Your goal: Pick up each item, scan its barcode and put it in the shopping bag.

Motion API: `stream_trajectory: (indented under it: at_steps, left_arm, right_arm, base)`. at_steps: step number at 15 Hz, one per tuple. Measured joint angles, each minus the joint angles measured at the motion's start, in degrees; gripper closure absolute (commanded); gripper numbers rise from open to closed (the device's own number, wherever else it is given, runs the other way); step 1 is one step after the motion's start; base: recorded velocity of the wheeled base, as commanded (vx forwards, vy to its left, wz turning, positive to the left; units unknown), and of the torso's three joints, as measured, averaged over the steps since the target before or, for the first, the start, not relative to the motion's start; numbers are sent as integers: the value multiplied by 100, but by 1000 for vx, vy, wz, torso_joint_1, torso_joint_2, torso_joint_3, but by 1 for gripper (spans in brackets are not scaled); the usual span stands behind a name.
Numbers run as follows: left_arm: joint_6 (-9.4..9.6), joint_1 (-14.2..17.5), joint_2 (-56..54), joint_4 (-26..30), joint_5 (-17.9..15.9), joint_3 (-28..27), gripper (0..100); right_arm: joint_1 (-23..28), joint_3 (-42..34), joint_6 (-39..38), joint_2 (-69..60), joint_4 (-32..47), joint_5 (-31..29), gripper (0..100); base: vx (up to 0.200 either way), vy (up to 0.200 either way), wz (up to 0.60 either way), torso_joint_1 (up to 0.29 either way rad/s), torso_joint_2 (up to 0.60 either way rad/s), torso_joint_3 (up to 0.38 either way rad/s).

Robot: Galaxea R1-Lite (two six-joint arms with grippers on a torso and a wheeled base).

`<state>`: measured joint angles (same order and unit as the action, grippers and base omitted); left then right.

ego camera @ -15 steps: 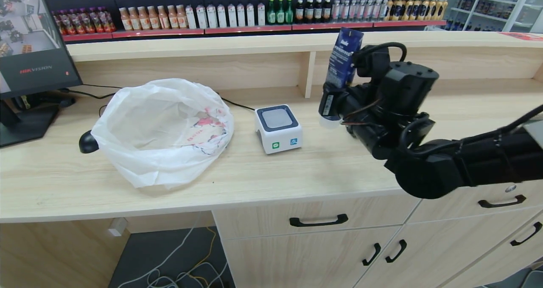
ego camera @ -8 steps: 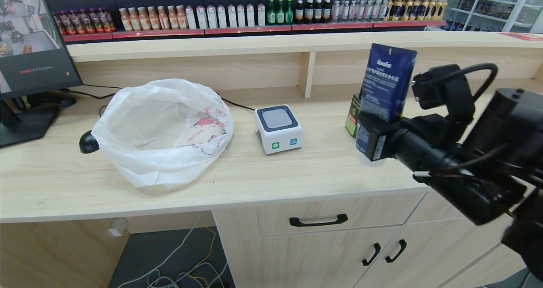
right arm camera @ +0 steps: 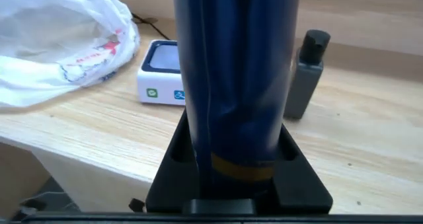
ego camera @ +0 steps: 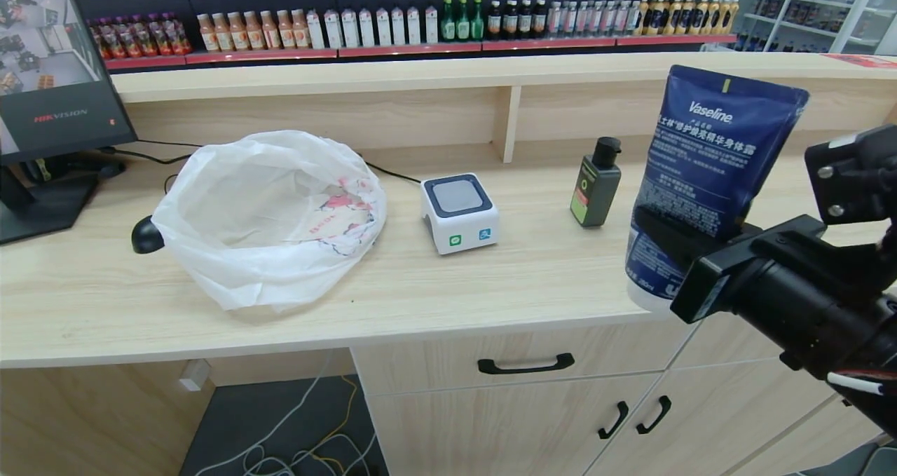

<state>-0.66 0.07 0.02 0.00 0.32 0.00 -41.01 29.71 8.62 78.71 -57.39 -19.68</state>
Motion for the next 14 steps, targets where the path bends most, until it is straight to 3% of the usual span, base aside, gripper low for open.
stream_trajectory:
  at_steps: [5, 10, 14]
  left_arm:
    - [0, 0, 0, 0, 1, 0, 0]
    - [-2, -2, 0, 0, 0, 0, 0]
    - [0, 0, 0, 0, 0, 0, 0]
  right_arm:
    - [5, -190, -1310, -110, -110, 1044, 100]
    - [27, -428, -1964, -160, -627, 1774, 100]
    - [27, -336, -3155, -105, -670, 2500, 100]
  base:
    - [0, 0, 0, 0, 0, 0]
    - [0, 0, 0, 0, 0, 0]
    - [0, 0, 0, 0, 0, 0]
